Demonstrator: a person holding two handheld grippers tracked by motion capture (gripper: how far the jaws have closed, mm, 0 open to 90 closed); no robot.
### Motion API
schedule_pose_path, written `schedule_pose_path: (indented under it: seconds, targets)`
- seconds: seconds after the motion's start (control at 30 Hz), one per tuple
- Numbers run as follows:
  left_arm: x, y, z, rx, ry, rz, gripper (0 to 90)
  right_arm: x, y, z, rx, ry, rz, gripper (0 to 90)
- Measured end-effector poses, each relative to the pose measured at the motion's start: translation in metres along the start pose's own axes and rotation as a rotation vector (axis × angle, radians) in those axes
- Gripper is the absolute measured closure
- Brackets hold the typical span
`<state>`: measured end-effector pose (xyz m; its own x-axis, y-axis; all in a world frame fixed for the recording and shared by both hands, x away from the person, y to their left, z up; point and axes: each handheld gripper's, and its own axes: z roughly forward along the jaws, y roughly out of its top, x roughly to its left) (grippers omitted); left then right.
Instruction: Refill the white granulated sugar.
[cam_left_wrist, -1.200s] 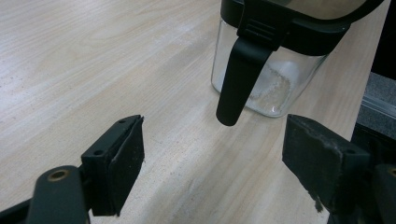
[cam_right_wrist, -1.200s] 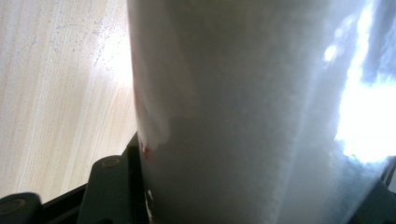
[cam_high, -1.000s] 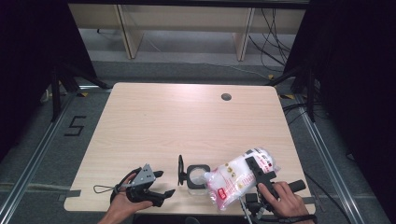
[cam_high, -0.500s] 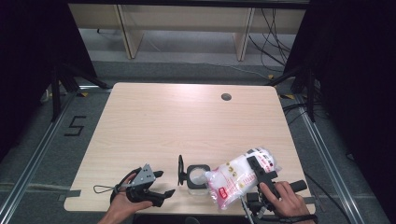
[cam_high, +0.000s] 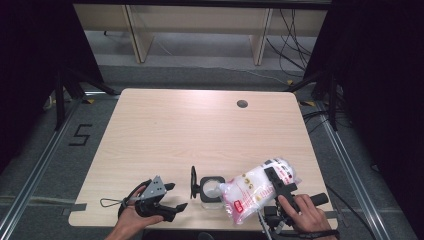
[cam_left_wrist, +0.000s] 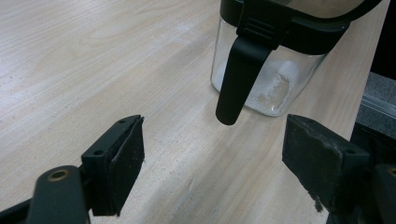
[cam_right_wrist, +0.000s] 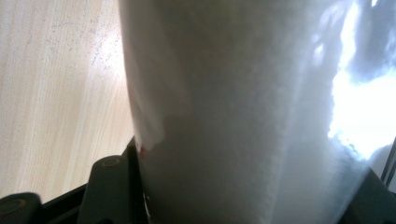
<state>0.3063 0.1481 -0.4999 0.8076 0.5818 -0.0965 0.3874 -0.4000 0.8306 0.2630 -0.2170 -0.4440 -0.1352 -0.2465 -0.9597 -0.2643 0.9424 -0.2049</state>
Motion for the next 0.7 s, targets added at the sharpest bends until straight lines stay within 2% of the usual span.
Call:
schedule_pose_path:
  seconds: [0.13,0.23,0.27,0.33,0.4,0.43,0.47,0.5,0.53,0.57,0.6,0.67,0.7]
  targets:
    - [-0.0003,0.0001,-0.0002,0.004,0.003,0.001,20.5,-0.0001,0.0003,-0.0002,-0.003,-0.003,0.002,42.6]
    - [0.0007,0.0003,-0.0002,0.002,-0.003,0.014,20.5,0.0031,0.0006,-0.0019,0.021,0.018,0.039,42.6]
    - [0.0012,0.0005,-0.0006,0.006,-0.01,0.015,20.5,-0.0003,0.001,-0.0005,-0.001,0.009,-0.005,42.6]
    - [0.0,-0.0001,-0.0004,0.003,-0.007,-0.009,20.5,0.0001,0.0012,-0.0006,-0.003,0.006,-0.006,42.6]
    - [0.0,0.0,-0.0008,0.006,-0.006,-0.008,20.5,0.0003,0.0011,-0.0005,-0.006,0.008,-0.008,42.6]
    - [0.0,-0.0004,-0.0005,-0.004,-0.007,-0.009,20.5,0.0029,0.0003,0.0002,-0.02,-0.02,0.011,42.6]
    - [0.0,-0.0004,-0.0005,-0.004,-0.007,-0.009,20.5,0.0029,0.0003,0.0002,-0.02,-0.02,0.011,42.6]
    - [0.0014,0.0003,-0.0009,-0.001,-0.009,0.015,20.5,0.0059,0.0002,-0.0005,-0.002,0.009,0.039,42.6]
    - [0.0015,0.0003,-0.0009,0.0,-0.009,0.015,20.5,0.0059,0.0002,-0.0005,-0.002,0.009,0.039,42.6]
    - [0.0006,0.0,-0.0008,0.003,-0.008,0.0,20.5,0.0053,0.0004,0.0002,-0.01,0.007,0.028,42.6]
    - [-0.0002,-0.0004,-0.0005,0.001,-0.008,-0.014,20.5,0.0069,0.0006,-0.0002,-0.002,0.014,0.042,42.6]
    - [-0.0003,0.0001,-0.0008,0.006,-0.007,-0.009,20.5,0.0067,0.0017,0.0,-0.004,0.018,0.035,42.6]
    - [0.0002,-0.0001,-0.0006,-0.005,-0.006,0.004,20.5,0.0041,0.0024,0.0006,-0.017,0.018,-0.009,42.6]
